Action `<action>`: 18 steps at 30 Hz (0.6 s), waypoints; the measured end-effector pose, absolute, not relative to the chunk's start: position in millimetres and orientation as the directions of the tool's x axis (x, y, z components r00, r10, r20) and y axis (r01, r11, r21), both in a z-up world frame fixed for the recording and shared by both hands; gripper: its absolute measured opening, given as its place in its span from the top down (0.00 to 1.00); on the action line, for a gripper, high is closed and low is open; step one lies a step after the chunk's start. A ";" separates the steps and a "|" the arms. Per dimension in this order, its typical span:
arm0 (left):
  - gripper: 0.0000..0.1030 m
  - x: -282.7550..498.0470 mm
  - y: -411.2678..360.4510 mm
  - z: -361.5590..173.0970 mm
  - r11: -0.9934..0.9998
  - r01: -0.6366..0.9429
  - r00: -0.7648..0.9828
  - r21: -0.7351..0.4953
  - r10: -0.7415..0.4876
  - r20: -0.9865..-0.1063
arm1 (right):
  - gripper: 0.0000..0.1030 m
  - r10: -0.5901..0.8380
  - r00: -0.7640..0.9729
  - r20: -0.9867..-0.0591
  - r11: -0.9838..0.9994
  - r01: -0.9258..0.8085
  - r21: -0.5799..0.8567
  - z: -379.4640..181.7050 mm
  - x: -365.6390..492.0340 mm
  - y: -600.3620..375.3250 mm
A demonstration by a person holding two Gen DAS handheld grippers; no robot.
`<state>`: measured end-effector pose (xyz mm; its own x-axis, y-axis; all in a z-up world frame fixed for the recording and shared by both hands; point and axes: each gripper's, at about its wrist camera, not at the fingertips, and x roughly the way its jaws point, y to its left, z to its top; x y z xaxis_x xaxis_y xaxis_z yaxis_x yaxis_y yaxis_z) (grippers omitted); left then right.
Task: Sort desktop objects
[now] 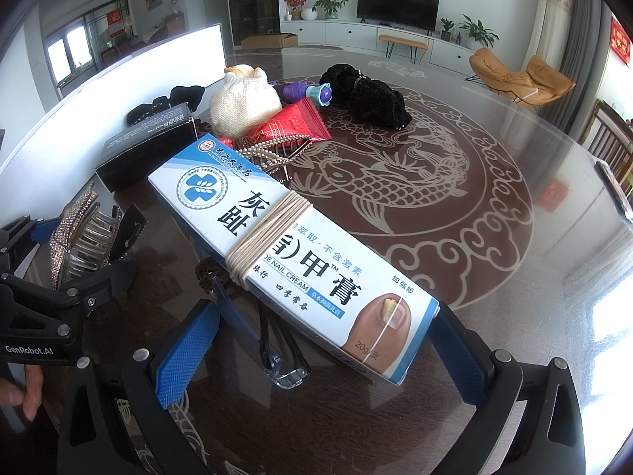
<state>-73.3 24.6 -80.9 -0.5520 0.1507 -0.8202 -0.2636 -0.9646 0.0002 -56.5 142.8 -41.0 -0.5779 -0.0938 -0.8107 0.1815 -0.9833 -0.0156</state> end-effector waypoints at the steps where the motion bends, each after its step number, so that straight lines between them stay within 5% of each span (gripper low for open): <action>1: 0.00 -76.1 26.4 -80.9 -0.960 -0.278 -0.550 0.001 0.159 -0.820 | 0.00 -0.094 -0.578 -0.811 -0.983 0.181 -0.015 -40.9 -56.4 142.8; 18: 0.00 -82.3 32.1 -82.1 -0.945 -0.326 -0.539 0.002 0.184 -0.822 | 0.00 -0.076 -0.580 -0.811 -0.989 0.148 -0.013 -40.7 -60.2 141.4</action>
